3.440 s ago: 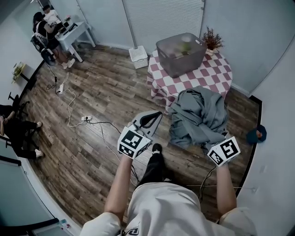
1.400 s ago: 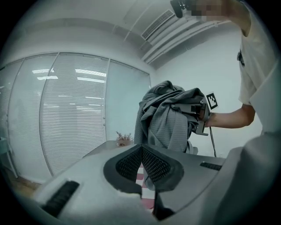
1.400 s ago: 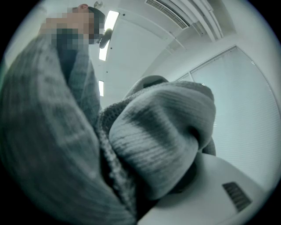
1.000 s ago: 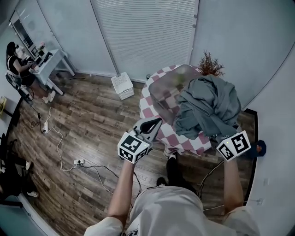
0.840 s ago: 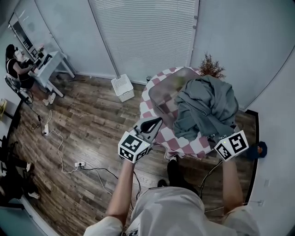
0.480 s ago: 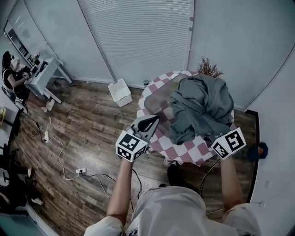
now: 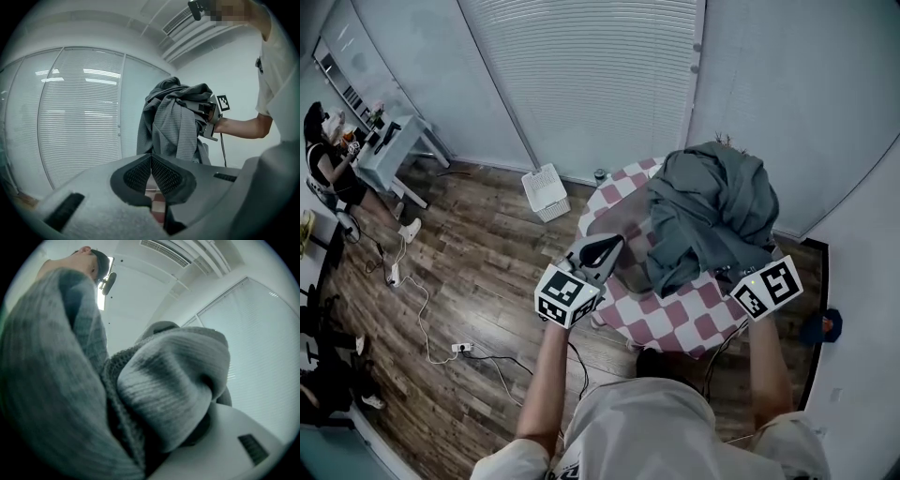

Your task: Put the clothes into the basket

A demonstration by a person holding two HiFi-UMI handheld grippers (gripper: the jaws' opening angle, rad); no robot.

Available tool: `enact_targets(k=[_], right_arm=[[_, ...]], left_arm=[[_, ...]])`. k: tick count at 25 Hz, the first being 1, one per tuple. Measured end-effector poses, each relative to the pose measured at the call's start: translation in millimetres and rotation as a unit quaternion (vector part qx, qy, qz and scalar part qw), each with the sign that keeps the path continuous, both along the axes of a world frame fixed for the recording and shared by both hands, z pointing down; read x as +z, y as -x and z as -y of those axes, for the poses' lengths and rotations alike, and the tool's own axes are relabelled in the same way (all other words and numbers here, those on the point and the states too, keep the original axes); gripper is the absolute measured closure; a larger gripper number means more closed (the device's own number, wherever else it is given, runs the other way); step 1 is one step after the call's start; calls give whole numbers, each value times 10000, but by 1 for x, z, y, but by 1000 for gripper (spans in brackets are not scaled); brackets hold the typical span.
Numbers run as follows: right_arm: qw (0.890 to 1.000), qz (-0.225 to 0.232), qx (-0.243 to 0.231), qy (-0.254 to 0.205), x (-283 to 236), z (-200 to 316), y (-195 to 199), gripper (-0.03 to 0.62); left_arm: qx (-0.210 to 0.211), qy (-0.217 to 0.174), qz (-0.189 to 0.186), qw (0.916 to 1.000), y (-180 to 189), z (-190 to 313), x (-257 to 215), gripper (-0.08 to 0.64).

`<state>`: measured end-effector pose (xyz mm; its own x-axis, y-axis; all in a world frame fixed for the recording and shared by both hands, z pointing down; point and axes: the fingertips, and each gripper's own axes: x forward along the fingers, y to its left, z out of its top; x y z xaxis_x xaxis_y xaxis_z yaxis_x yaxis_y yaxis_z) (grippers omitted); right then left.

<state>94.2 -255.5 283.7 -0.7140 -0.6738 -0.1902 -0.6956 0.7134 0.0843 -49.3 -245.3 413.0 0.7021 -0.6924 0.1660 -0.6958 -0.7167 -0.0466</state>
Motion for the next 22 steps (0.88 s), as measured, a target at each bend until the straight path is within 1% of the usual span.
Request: enact_targets(k=[4, 7, 15, 19, 22], right_arm=[[9999, 31, -143, -5, -4, 23, -1, 388], [9996, 13, -262, 80, 5, 41, 2, 388], [9970, -74, -587, 507, 56, 67, 16, 388], [9950, -64, -559, 821, 87, 77, 12, 388], [9937, -66, -510, 1001, 104, 83, 13, 388]], left_arm=[[-164, 20, 6, 9999, 1, 18, -2, 545], [-293, 55, 30, 9996, 4, 30, 0, 546], [-502, 320, 216, 9980, 13, 43, 18, 545], [-526, 417, 122, 9977, 4, 60, 30, 546], [-453, 386, 71, 9982, -3, 69, 34, 545]])
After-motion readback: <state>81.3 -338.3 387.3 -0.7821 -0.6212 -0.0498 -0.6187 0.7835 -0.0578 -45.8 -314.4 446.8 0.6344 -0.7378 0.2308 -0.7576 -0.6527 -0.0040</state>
